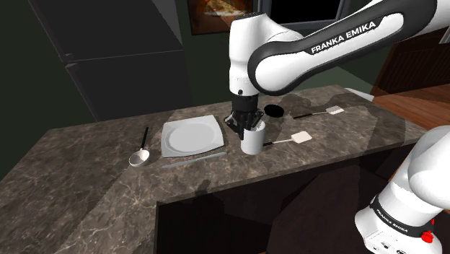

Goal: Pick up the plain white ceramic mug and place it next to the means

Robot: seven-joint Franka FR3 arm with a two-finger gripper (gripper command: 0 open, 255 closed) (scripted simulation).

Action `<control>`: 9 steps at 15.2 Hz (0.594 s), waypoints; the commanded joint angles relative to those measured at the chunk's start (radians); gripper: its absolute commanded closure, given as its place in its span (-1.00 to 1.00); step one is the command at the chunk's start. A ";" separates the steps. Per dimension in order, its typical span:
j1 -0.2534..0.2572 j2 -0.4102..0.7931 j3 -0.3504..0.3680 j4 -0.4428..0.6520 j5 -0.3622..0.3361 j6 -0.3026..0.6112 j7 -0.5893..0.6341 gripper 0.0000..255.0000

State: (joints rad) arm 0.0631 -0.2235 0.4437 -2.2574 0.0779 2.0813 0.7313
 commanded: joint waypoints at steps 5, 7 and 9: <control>-0.001 0.033 0.010 -0.052 -0.011 0.084 0.012 1.00; -0.001 0.046 0.013 -0.068 -0.016 0.112 0.017 1.00; -0.002 0.061 0.017 -0.083 -0.022 0.140 0.023 1.00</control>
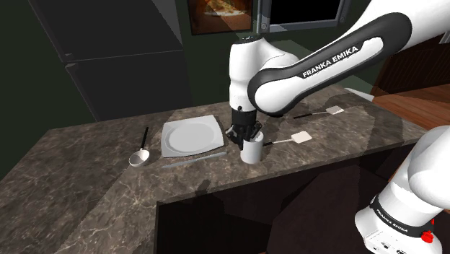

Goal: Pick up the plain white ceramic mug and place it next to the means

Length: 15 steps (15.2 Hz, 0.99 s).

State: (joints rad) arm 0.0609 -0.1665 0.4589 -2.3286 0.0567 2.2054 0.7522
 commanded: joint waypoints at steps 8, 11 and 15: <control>-0.003 0.056 0.011 -0.053 -0.027 0.105 0.024 1.00; -0.003 0.056 0.011 -0.053 -0.027 0.105 0.024 1.00; -0.003 0.056 0.011 -0.053 -0.027 0.105 0.024 -1.00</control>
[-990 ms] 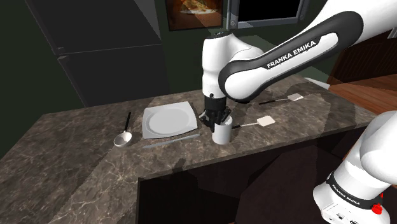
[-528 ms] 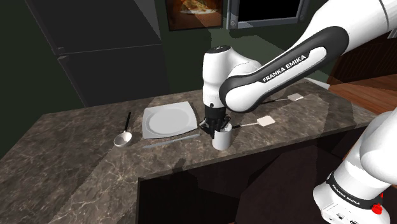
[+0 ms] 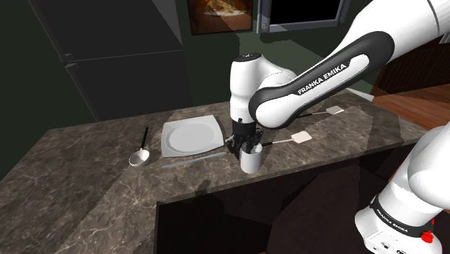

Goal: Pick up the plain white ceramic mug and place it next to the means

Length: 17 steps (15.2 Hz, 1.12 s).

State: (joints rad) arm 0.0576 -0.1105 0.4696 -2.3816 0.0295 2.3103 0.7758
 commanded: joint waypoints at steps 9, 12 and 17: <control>0.006 -0.080 -0.013 0.061 0.038 -0.134 -0.030 -1.00; 0.006 -0.080 -0.013 0.061 0.038 -0.134 -0.030 -1.00; 0.006 -0.080 -0.013 0.061 0.038 -0.134 -0.030 -1.00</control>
